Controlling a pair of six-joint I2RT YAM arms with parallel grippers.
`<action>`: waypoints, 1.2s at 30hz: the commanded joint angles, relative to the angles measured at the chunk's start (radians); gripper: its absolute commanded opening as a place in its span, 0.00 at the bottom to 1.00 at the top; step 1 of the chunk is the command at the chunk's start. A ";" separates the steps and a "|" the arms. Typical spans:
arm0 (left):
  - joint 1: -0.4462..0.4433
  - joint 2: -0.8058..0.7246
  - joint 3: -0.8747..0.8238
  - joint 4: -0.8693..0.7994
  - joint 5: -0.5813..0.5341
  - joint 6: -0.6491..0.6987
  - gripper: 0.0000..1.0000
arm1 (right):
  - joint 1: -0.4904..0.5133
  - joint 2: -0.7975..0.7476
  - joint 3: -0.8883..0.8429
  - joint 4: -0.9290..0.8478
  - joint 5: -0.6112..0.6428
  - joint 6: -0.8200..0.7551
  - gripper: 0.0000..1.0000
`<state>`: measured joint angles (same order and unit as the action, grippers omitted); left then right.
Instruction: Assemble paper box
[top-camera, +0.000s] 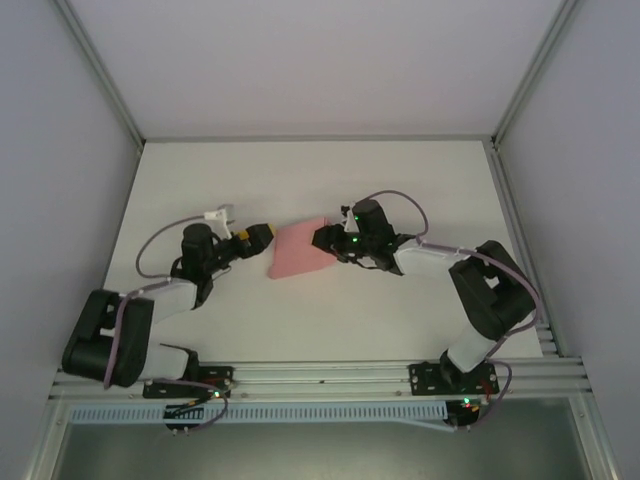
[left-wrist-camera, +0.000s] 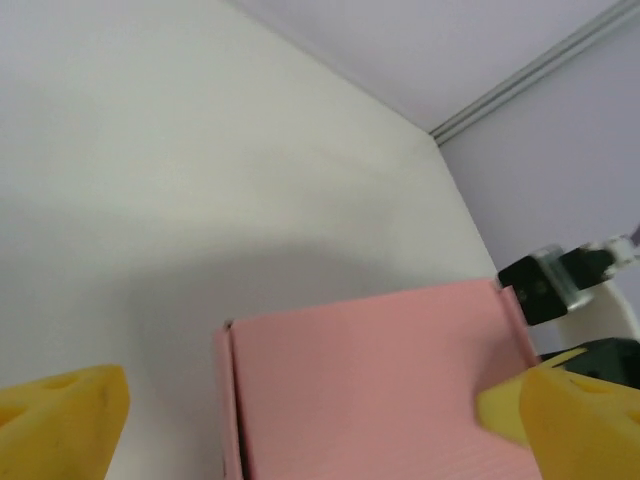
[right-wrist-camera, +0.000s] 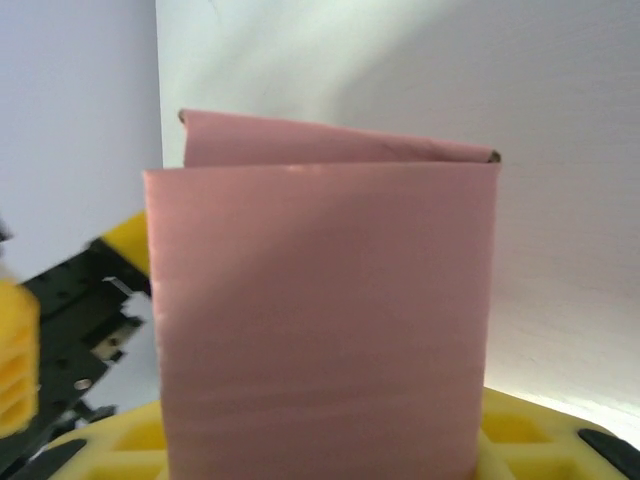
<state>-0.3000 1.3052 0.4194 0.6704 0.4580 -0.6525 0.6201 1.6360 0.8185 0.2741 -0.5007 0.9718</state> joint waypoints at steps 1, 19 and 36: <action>-0.119 -0.114 0.116 -0.351 -0.152 0.397 1.00 | -0.025 -0.053 -0.039 -0.017 0.016 0.060 0.43; -0.706 -0.066 0.277 -0.559 -0.789 1.034 1.00 | -0.100 -0.197 0.052 -0.406 -0.114 0.167 0.38; -0.755 -0.021 0.271 -0.464 -0.878 1.137 1.00 | -0.128 -0.161 0.062 -0.349 -0.270 0.317 0.35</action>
<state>-1.0492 1.2884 0.6807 0.1673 -0.3786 0.4488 0.4988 1.4593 0.8585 -0.1017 -0.7067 1.2430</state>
